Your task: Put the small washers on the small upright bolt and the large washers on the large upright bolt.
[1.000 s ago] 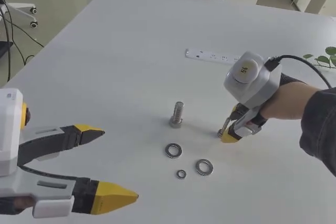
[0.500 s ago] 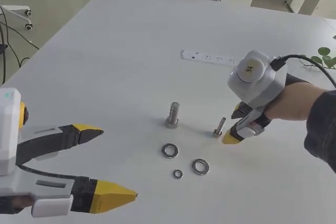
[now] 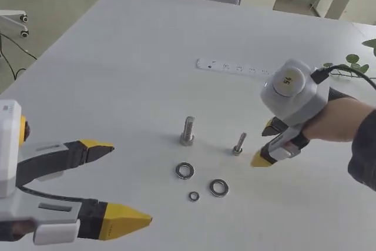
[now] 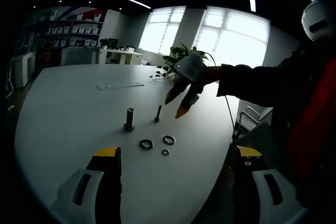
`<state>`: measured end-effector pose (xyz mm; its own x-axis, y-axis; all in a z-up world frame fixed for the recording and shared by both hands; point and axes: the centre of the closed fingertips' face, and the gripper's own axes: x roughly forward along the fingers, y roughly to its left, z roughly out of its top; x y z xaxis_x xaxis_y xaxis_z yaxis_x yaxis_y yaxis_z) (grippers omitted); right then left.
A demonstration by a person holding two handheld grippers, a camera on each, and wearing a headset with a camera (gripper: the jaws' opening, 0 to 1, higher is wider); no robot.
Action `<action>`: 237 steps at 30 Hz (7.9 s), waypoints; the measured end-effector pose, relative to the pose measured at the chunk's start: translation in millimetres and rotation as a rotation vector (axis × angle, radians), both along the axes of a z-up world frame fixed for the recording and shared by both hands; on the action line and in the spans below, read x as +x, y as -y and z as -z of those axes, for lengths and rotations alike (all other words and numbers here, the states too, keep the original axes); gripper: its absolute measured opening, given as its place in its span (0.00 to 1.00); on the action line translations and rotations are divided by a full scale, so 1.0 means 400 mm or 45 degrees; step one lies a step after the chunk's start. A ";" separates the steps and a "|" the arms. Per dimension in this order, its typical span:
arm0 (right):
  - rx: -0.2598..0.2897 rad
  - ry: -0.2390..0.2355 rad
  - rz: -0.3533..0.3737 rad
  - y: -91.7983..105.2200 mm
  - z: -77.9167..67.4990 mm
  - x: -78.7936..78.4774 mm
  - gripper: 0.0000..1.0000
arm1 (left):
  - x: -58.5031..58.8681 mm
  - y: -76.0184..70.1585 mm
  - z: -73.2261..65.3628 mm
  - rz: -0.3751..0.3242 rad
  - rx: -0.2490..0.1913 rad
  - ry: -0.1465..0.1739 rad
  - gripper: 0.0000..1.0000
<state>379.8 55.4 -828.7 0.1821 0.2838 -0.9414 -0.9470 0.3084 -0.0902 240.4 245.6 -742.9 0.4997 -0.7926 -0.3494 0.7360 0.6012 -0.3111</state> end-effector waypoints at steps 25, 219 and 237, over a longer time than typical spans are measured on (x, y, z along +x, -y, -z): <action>0.085 -0.001 0.060 0.017 -0.006 -0.120 0.54 | -0.016 0.019 -0.023 0.034 -0.003 0.036 0.88; -0.061 0.146 -0.159 -0.046 -0.101 -0.018 0.14 | -0.026 0.021 -0.014 0.031 -0.010 0.028 0.87; -0.090 0.162 -0.217 -0.076 -0.104 0.035 0.14 | -0.026 0.012 -0.006 0.011 -0.003 0.009 0.87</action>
